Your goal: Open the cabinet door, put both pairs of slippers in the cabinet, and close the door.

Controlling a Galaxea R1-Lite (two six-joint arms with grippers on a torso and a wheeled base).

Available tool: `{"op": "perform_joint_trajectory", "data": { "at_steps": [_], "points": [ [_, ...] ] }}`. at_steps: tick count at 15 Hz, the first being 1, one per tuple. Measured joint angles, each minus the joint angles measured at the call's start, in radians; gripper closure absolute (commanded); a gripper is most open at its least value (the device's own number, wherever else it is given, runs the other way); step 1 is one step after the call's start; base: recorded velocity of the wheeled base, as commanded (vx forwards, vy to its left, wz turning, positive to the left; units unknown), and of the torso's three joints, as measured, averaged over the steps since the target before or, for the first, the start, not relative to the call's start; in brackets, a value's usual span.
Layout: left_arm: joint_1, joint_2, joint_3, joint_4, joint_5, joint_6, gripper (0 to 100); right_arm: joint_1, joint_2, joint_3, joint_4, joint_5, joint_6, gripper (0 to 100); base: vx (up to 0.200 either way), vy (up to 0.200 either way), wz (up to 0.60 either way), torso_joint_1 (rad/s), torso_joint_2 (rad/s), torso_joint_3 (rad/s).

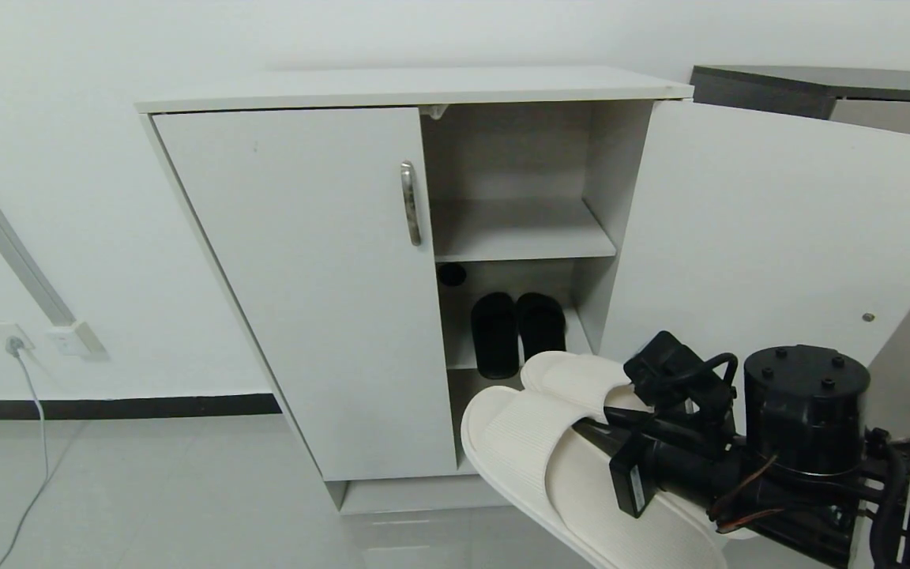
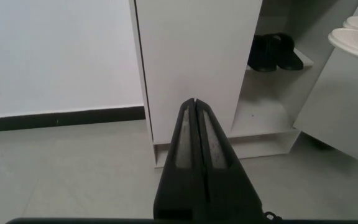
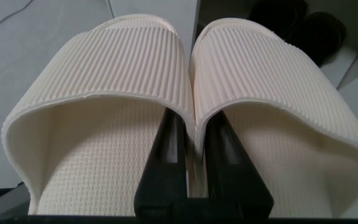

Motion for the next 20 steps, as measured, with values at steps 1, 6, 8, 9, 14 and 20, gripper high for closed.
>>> {"op": "perform_joint_trajectory", "data": {
  "at_steps": [1, 6, 8, 9, 14, 20],
  "points": [
    [0.000, 0.000, 0.000, 0.000, 0.000, 0.000, 100, 0.000, 0.002, 0.000, 0.000, 0.000, 0.000, 100, 0.000, 0.000, 0.00, -0.007, 0.05, 0.051],
    [0.000, 0.000, 0.000, 0.000, 0.000, -0.001, 100, 0.001, 0.011, 0.004, -0.001, -0.002, 0.000, 100, 0.000, 0.000, 0.00, 0.000, 0.00, 0.000],
    [0.000, 0.000, 0.000, 0.000, 0.001, -0.003, 100, 0.002, 0.012, 0.007, -0.002, -0.003, -0.001, 100, 0.000, 0.000, 0.00, 0.000, 0.00, 0.000],
    [0.000, 0.000, 0.000, 0.000, 0.001, -0.003, 100, 0.003, 0.011, 0.009, -0.003, -0.003, 0.000, 100, 0.000, 0.000, 0.00, 0.000, 0.00, 0.000],
    [0.000, 0.000, 0.000, 0.000, 0.001, -0.004, 100, 0.004, 0.022, 0.014, -0.032, -0.041, 0.003, 100, 0.000, 0.000, 0.00, 0.000, 0.00, 0.000],
    [0.000, 0.000, 0.000, 0.000, 0.000, -0.002, 100, 0.132, 0.228, -0.216, 0.031, -0.536, 0.291, 100, 0.000, 0.000, 0.00, 0.000, 0.00, 0.000]
  ]
}}
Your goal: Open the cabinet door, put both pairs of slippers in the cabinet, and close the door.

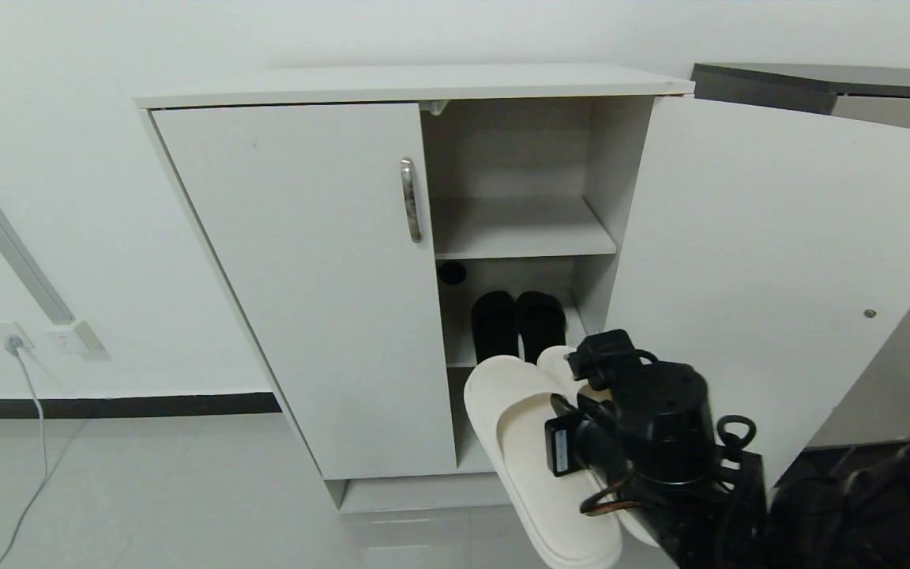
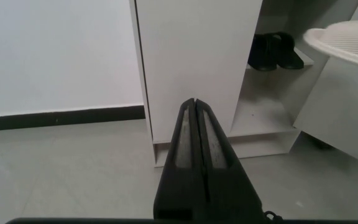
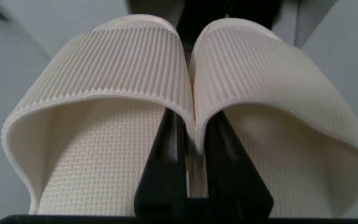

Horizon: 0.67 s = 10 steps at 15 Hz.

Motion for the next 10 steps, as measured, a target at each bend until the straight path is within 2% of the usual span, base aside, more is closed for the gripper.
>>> {"op": "perform_joint_trajectory", "data": {
  "at_steps": [2, 5, 7, 10],
  "points": [
    [0.000, 0.000, 0.000, 0.000, 0.000, 0.000, 100, 0.022, 0.091, -0.153, 0.093, -0.120, 0.051, 100, 0.000, 0.000, 0.00, 0.000, 0.00, 0.000],
    [0.000, 0.000, 0.000, 0.000, 0.000, -0.001, 100, 0.016, 0.157, -0.353, 0.250, -0.222, 0.060, 100, 0.000, 0.000, 0.00, 0.000, 0.00, 0.000],
    [0.000, 0.000, 0.000, 0.000, 0.000, -0.001, 100, -0.006, 0.162, -0.472, 0.323, -0.247, 0.005, 100, 0.000, 0.000, 0.00, 0.000, 0.00, 0.000],
    [0.000, 0.000, 0.000, 0.000, 0.000, 0.000, 100, -0.029, 0.150, -0.599, 0.346, -0.256, -0.094, 100, 0.000, 0.000, 0.00, 0.000, 0.00, 0.000]
  ]
}}
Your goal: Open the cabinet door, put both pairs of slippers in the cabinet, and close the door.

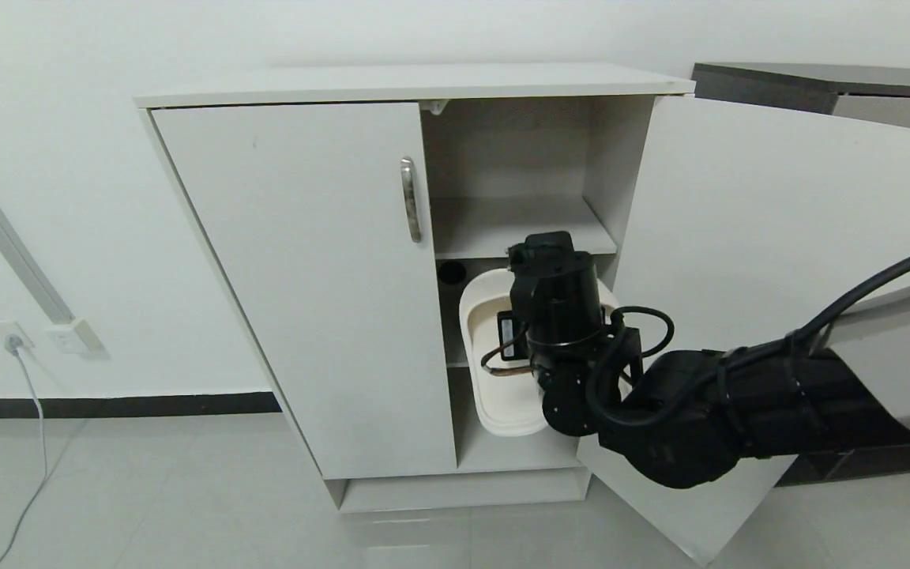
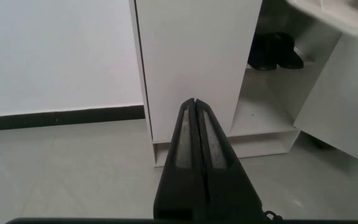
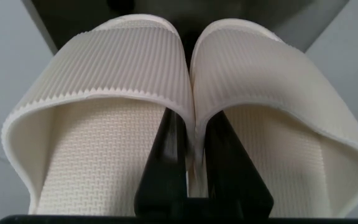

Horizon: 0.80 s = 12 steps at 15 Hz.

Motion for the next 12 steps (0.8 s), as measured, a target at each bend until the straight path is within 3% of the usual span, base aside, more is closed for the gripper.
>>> {"op": "perform_joint_trajectory", "data": {
  "at_steps": [11, 12],
  "points": [
    [0.000, 0.000, 0.000, 0.000, 0.000, 0.000, 100, -0.011, -0.024, -0.113, 0.077, 0.006, -0.033, 100, 0.000, 0.000, 0.00, 0.000, 0.00, 0.000],
    [0.000, 0.000, 0.000, 0.000, 0.000, 0.001, 100, -0.011, -0.025, -0.113, 0.077, 0.008, -0.033, 100, 0.200, 0.000, 0.00, 0.002, 0.00, 0.002]
  ]
}}
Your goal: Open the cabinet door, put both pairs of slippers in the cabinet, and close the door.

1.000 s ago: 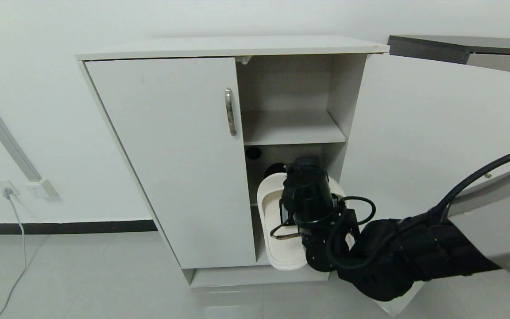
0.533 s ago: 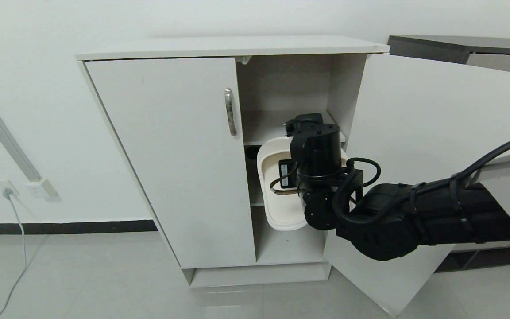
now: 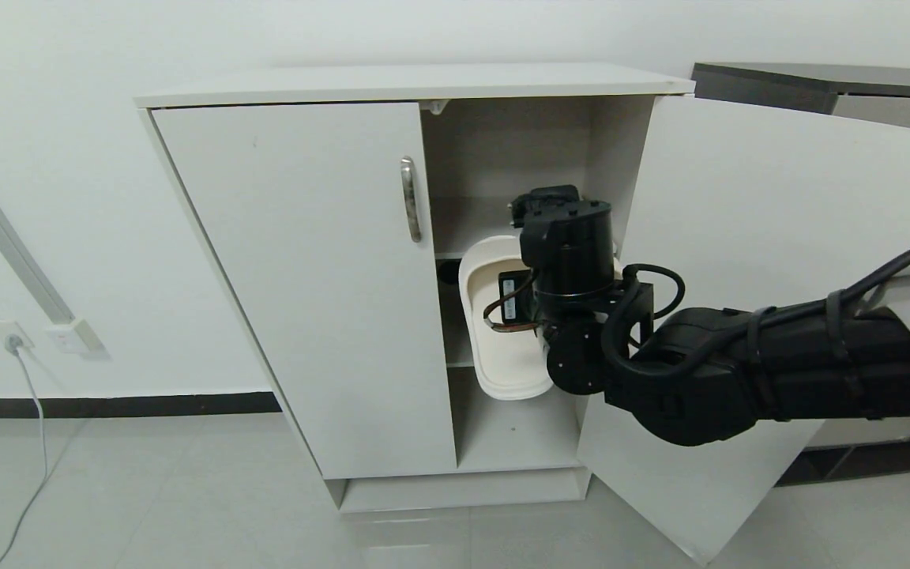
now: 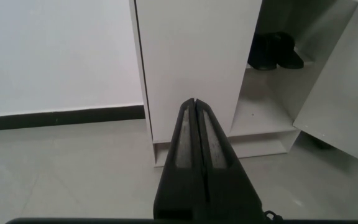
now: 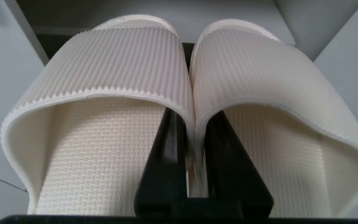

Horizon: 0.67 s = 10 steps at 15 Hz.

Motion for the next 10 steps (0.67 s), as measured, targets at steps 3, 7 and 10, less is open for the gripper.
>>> {"op": "perform_joint_trajectory", "data": {
  "at_steps": [3, 7, 10],
  "points": [
    [0.000, 0.000, 0.000, 0.000, 0.000, 0.000, 100, 0.002, -0.001, 0.001, -0.001, 0.000, 0.002, 100, 0.200, 0.000, 0.00, 0.004, 0.00, 0.001],
    [0.000, 0.000, 0.000, 0.000, 0.000, 0.000, 100, 0.003, -0.004, 0.004, -0.002, 0.000, 0.002, 100, 0.200, 0.000, 0.00, 0.005, 0.00, 0.000],
    [0.000, 0.000, 0.000, 0.000, 0.000, 0.000, 100, 0.003, -0.007, 0.004, -0.001, -0.001, 0.002, 100, 0.200, 0.000, 0.00, 0.001, 0.00, 0.002]
  ]
}}
